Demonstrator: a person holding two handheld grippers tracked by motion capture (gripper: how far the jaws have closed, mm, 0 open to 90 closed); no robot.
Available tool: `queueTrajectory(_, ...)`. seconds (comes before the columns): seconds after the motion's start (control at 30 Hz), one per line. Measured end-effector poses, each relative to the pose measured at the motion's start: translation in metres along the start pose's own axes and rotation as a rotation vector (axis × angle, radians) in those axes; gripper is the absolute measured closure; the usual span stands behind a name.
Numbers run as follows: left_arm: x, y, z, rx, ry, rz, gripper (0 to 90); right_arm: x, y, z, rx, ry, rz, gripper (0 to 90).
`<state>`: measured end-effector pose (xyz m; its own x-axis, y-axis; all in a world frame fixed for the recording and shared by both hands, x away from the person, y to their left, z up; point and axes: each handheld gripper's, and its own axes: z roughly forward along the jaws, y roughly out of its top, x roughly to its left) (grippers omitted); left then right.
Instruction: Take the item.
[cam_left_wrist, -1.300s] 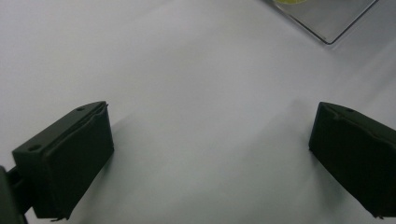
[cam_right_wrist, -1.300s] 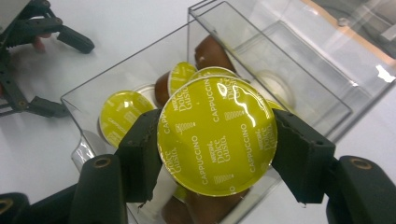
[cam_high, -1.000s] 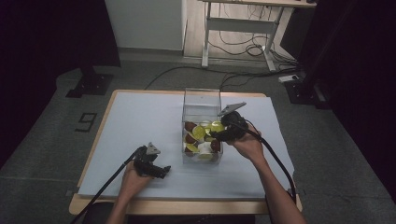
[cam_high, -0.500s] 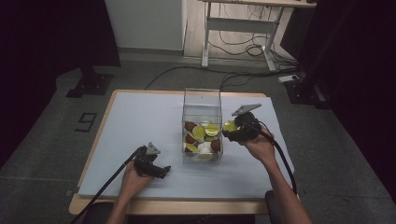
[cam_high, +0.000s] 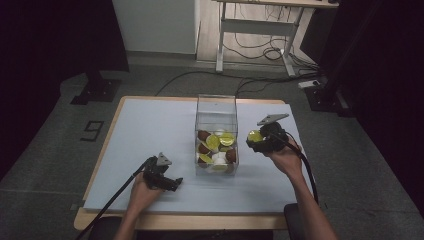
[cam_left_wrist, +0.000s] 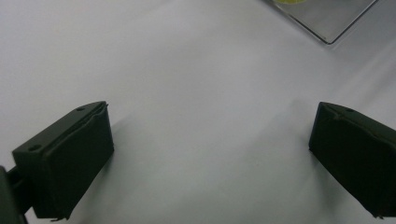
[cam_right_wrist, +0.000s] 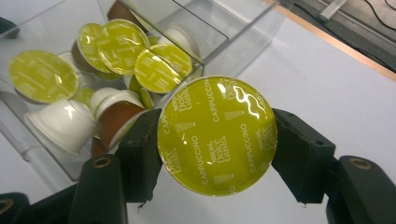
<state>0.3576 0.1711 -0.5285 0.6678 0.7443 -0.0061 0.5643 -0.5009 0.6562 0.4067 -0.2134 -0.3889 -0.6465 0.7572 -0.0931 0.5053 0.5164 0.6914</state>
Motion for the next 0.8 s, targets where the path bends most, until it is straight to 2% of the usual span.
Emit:
queueTrajectory(0.23, 0.000, 0.000, 0.000, 0.000, 0.000, 0.000, 0.0, -0.007, -0.010, 0.002, 0.014, -0.026, 0.011, 37.7)
queueTrajectory(0.4, 0.000, 0.000, 0.000, 0.000, -0.001, 0.001, 0.0, -0.009, -0.022, 0.010, 0.033, -0.048, 0.018, 37.7)
queueTrajectory(0.8, 0.000, 0.000, 0.000, -0.001, 0.001, -0.001, 0.0, -0.013, -0.040, 0.022, 0.039, -0.055, 0.041, 37.7)
